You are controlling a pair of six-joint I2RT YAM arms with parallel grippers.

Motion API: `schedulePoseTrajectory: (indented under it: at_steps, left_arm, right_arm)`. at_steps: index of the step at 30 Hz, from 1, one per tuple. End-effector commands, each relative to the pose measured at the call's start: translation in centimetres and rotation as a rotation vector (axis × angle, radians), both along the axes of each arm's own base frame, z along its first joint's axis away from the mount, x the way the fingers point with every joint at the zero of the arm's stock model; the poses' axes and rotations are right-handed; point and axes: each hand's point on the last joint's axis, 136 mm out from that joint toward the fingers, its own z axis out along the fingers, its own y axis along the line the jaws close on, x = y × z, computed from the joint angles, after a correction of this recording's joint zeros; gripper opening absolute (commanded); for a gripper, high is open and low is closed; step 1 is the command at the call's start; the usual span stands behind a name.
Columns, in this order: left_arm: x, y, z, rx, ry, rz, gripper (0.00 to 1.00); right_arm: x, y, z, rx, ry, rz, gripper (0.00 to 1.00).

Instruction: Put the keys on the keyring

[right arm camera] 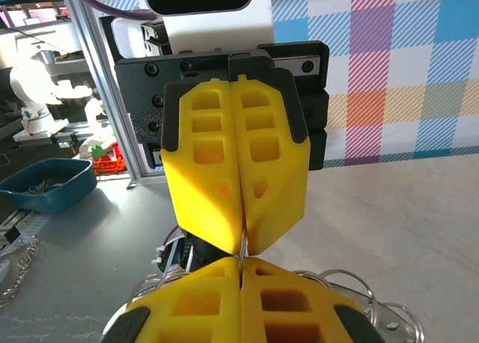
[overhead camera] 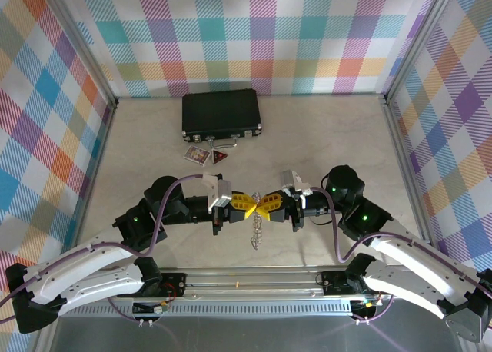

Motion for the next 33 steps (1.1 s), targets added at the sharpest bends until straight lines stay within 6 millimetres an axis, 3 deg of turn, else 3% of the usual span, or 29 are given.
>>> schedulePoseTrajectory:
  at_steps: [1,2,5,11,22,33]
  left_arm:
    - [0.5,-0.2,0.5,-0.023,-0.030,0.009,0.00]
    - [0.6,-0.1,0.4,-0.018,-0.029,0.014,0.00]
    - [0.6,0.0,0.1,-0.017,-0.029,0.021,0.15]
    - [0.5,0.1,0.0,-0.020,-0.027,0.021,0.22]
    - [0.2,0.5,-0.2,-0.031,-0.022,0.017,0.21]
    - [-0.1,0.4,0.1,-0.047,-0.026,-0.003,0.05]
  right_arm:
    - [-1.1,-0.3,1.4,0.047,-0.031,0.050,0.00]
    - [-1.1,-0.3,1.5,0.051,-0.031,0.049,0.00]
    - [-1.3,-0.4,1.8,0.063,-0.030,0.056,0.00]
    - [-1.5,-0.4,2.0,0.085,-0.023,0.065,0.00]
    - [-1.6,-0.4,2.6,0.118,-0.020,0.071,0.00]
    - [-1.4,-0.1,2.3,0.112,-0.006,0.085,0.00]
